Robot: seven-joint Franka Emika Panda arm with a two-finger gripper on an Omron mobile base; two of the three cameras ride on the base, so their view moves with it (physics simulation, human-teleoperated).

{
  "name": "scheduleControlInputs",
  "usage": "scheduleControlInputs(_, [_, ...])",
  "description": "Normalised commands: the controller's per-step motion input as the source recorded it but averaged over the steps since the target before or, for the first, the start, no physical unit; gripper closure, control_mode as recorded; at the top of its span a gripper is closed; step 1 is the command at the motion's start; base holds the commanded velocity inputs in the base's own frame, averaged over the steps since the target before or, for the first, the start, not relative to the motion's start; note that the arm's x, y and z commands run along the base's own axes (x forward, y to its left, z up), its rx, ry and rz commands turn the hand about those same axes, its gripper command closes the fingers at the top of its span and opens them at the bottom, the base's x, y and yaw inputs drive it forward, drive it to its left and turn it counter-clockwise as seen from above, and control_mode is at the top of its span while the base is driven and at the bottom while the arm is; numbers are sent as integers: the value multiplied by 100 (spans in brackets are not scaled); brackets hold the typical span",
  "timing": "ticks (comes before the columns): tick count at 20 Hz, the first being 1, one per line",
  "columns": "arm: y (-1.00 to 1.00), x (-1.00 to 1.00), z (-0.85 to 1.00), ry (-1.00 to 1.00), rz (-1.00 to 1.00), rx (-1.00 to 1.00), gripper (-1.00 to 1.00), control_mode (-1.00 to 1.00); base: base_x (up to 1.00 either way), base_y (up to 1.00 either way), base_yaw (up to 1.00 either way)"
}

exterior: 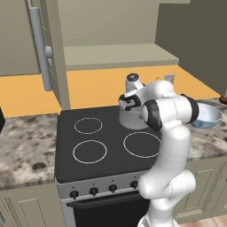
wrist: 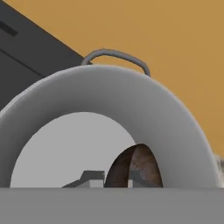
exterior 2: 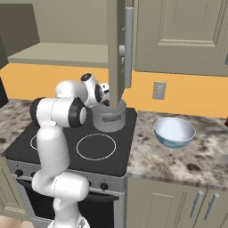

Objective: Open the cabinet and move the ladle to the pot. Then close the cabinet.

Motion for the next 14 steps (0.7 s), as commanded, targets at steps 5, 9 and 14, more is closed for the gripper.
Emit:
scheduleControlInputs(5, [-2,31,-13,5,0,0,100,-100,0,0,0])
scheduleControlInputs(9, [-1,29,-15,3,0,0,100,-100,0,0,0])
scheduleControlInputs(14, [-2,25,-19,1,0,0,100,-100,0,0,0])
